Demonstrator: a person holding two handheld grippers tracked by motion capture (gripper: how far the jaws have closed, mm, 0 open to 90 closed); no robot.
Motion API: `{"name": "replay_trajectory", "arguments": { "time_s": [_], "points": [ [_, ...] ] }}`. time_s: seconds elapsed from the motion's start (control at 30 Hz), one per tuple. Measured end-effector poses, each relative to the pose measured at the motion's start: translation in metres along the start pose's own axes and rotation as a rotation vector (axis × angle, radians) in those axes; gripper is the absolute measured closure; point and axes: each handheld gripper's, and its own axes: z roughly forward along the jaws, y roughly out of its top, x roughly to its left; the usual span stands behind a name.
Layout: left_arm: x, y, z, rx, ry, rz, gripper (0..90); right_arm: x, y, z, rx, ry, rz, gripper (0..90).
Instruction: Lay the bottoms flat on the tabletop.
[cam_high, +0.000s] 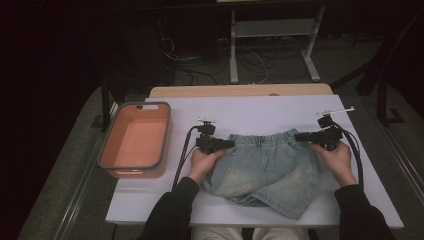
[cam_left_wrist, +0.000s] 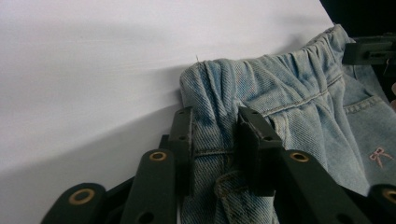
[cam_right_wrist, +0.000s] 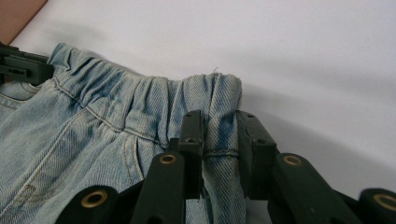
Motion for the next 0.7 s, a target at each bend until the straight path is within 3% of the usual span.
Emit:
{"name": "replay_trajectory", "arguments": {
  "time_s": [0.27,0.7],
  "points": [
    [-0.0002,-0.0010,-0.0007,-0.012,0.003,0.049,73.9,0.0006,-0.0020,0.0001,-0.005,0.000,0.001,72.8],
    [-0.0005,0.0029,-0.0036,-0.025,-0.004,0.081,75.2,0.0003,-0.0008,0.0000,-0.006,0.003,-0.010,72.9]
  ]
}}
